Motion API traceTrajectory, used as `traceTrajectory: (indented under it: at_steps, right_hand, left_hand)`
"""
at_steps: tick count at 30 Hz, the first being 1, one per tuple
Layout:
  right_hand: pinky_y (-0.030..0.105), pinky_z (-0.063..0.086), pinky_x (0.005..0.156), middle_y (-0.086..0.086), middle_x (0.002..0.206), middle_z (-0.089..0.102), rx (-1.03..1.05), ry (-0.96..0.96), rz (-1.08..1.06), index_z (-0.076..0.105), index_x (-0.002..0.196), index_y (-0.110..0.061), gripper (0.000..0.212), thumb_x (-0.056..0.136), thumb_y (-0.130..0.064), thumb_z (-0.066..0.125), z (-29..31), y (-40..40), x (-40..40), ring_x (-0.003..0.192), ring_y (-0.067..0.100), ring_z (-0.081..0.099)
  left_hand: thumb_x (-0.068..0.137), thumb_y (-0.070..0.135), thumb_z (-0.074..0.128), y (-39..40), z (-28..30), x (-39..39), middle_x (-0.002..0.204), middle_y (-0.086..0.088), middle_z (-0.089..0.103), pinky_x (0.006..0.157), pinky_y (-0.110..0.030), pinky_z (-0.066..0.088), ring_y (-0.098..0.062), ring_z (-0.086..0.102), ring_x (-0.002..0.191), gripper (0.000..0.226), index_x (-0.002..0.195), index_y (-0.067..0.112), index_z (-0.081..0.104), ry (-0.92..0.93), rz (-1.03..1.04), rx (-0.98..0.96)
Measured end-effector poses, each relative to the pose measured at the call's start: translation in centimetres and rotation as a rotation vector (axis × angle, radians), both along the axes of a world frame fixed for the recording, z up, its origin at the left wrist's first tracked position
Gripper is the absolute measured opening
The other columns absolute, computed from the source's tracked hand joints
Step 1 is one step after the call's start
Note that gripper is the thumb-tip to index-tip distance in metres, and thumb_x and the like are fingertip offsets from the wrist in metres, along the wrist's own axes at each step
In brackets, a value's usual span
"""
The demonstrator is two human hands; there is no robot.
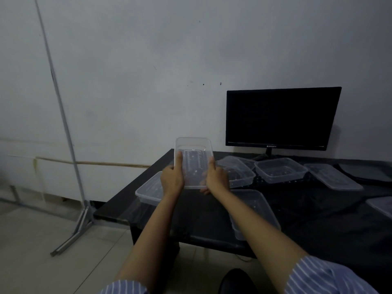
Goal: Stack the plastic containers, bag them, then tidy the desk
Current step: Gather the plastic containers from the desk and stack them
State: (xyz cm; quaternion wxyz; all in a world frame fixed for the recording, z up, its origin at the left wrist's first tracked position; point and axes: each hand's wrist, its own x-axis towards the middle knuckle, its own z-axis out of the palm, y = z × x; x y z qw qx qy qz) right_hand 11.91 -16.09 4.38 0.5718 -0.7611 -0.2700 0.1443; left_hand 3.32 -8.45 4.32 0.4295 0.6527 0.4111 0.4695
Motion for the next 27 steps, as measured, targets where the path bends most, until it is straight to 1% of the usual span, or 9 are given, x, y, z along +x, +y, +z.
traceTrajectory:
  at_steps: [3, 5, 7, 11, 14, 16, 18, 23, 27]
  right_hand:
    - [0.019, 0.042, 0.03, 0.021, 0.104, 0.068, -0.018, -0.027, 0.014, 0.048, 0.128, -0.002, 0.072, 0.098, -0.058, 0.014, 0.0, 1.1, -1.3, 0.049, 0.021, 0.065]
    - [0.026, 0.05, 0.034, 0.025, 0.122, 0.06, -0.015, 0.093, 0.066, 0.031, 0.142, -0.009, 0.064, 0.1, -0.055, 0.019, 0.0, 1.9, -2.1, 0.063, 0.031, 0.069]
    - [0.038, 0.056, 0.043, 0.026, 0.13, 0.054, -0.037, 0.234, 0.132, 0.023, 0.146, -0.011, 0.055, 0.103, -0.045, 0.024, 0.3, 2.3, -2.8, 0.074, 0.038, 0.069]
    - [0.041, 0.06, 0.059, 0.021, 0.114, 0.063, -0.128, 0.174, 0.251, 0.046, 0.133, -0.002, 0.044, 0.101, -0.03, 0.035, 0.0, 2.7, -3.4, 0.078, 0.03, 0.067]
    - [0.042, 0.061, 0.073, 0.019, 0.101, 0.067, -0.087, 0.166, 0.268, 0.06, 0.118, 0.003, 0.038, 0.098, -0.026, 0.046, -0.4, 3.0, -3.5, 0.082, 0.027, 0.066]
    - [0.04, 0.06, 0.073, 0.02, 0.106, 0.069, -0.07, 0.171, 0.268, 0.063, 0.114, 0.003, 0.035, 0.096, -0.025, 0.052, -0.6, 3.3, -3.5, 0.082, 0.026, 0.066]
    - [0.037, 0.058, 0.069, 0.018, 0.109, 0.07, -0.041, 0.184, 0.279, 0.065, 0.111, 0.001, 0.032, 0.095, -0.024, 0.056, -0.8, 3.6, -3.8, 0.08, 0.025, 0.065]
    - [0.031, 0.054, 0.059, 0.013, 0.112, 0.07, -0.05, 0.216, 0.327, 0.061, 0.118, -0.001, 0.032, 0.099, -0.024, 0.049, -1.2, 4.5, -4.8, 0.074, 0.021, 0.063]
    - [0.03, 0.054, 0.06, 0.012, 0.113, 0.069, -0.071, 0.251, 0.339, 0.057, 0.124, -0.001, 0.034, 0.101, -0.021, 0.043, -1.3, 4.7, -5.2, 0.08, 0.023, 0.063]
  left_hand:
    - [0.091, 0.07, 0.028, 1.6, -0.2, -1.2, 0.077, -0.012, 0.065, 0.075, -0.037, 0.049, -0.028, 0.061, 0.077, 0.075, 0.063, 0.008, 0.061, 0.048, 0.026, -0.044]
    - [0.091, 0.066, 0.035, 3.2, -0.4, -1.9, 0.096, -0.018, 0.067, 0.088, -0.044, 0.052, -0.033, 0.063, 0.091, 0.072, 0.088, 0.002, 0.067, 0.022, 0.032, -0.091]
    - [0.088, 0.056, 0.046, 4.7, -0.4, -2.7, 0.109, -0.018, 0.064, 0.09, -0.047, 0.051, -0.034, 0.061, 0.098, 0.061, 0.109, 0.001, 0.059, 0.001, 0.052, -0.127]
    - [0.088, 0.035, 0.056, 7.1, -0.3, -4.4, 0.101, -0.014, 0.064, 0.064, -0.032, 0.048, -0.022, 0.054, 0.075, 0.031, 0.094, 0.006, 0.061, 0.064, 0.116, -0.127]
    - [0.086, 0.029, 0.062, 8.4, -0.5, -5.6, 0.091, -0.011, 0.064, 0.08, -0.041, 0.055, -0.031, 0.061, 0.087, 0.025, 0.091, 0.006, 0.069, 0.082, 0.146, -0.129]
    - [0.087, 0.029, 0.062, 9.0, -0.7, -6.2, 0.088, -0.01, 0.062, 0.085, -0.039, 0.053, -0.032, 0.061, 0.092, 0.033, 0.097, -0.001, 0.071, 0.075, 0.16, -0.131]
    - [0.09, 0.027, 0.059, 9.2, -0.9, -6.4, 0.088, -0.011, 0.062, 0.078, -0.032, 0.045, -0.03, 0.06, 0.091, 0.034, 0.099, -0.004, 0.071, 0.064, 0.156, -0.115]
    - [0.092, 0.024, 0.056, 9.7, -2.1, -6.9, 0.112, -0.015, 0.066, 0.081, -0.031, 0.042, -0.029, 0.059, 0.103, 0.033, 0.111, -0.001, 0.067, 0.059, 0.141, -0.069]
    - [0.09, 0.021, 0.056, 10.1, -2.8, -7.1, 0.113, -0.015, 0.064, 0.078, -0.03, 0.039, -0.022, 0.053, 0.092, 0.027, 0.109, 0.003, 0.064, 0.1, 0.142, -0.064]
